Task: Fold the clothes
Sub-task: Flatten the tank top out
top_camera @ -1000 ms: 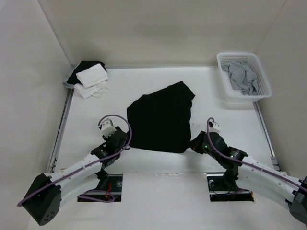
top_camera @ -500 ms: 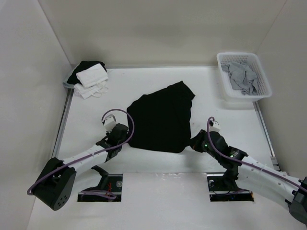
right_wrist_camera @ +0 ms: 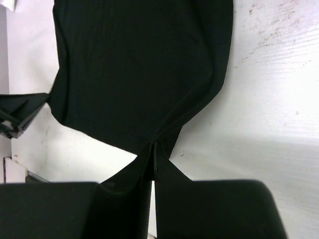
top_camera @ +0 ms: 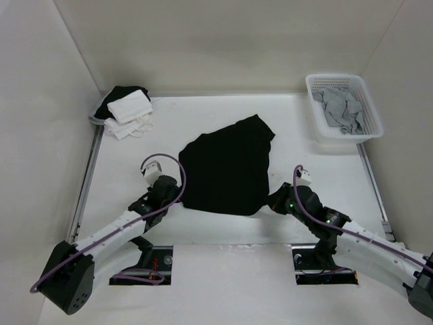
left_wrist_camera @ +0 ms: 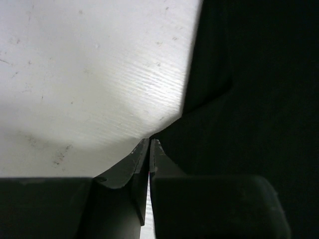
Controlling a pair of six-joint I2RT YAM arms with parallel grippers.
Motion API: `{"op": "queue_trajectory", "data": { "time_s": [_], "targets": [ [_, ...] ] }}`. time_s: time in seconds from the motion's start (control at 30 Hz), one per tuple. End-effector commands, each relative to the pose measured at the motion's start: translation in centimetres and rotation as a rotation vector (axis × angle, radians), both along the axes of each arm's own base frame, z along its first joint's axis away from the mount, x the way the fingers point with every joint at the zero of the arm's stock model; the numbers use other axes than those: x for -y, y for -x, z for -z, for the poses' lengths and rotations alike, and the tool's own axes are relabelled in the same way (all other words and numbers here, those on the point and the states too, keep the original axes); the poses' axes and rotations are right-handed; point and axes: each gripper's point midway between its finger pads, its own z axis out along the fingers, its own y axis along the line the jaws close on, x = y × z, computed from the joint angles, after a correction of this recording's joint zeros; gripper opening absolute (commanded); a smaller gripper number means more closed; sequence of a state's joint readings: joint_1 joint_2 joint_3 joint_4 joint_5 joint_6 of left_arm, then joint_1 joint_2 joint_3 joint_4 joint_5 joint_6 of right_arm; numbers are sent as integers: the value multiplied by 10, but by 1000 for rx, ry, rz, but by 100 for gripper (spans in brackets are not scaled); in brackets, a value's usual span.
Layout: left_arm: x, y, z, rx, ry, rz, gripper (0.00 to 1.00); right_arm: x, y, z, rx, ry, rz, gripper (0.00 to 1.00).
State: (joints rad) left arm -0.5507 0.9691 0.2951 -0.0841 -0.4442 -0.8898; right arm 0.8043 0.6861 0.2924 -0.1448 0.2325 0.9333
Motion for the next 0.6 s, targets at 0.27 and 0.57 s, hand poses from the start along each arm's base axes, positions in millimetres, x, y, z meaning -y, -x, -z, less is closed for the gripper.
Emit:
{"op": "queue_trajectory", "data": {
  "time_s": [0.27,0.57],
  "targets": [
    [-27,11,-362,827,224,-37,0,43,-8,-270,541,-93,93,0],
    [-92,67,-522,1228,261,-189,0,108,23,-480,879,-124,237,0]
  ]
}}
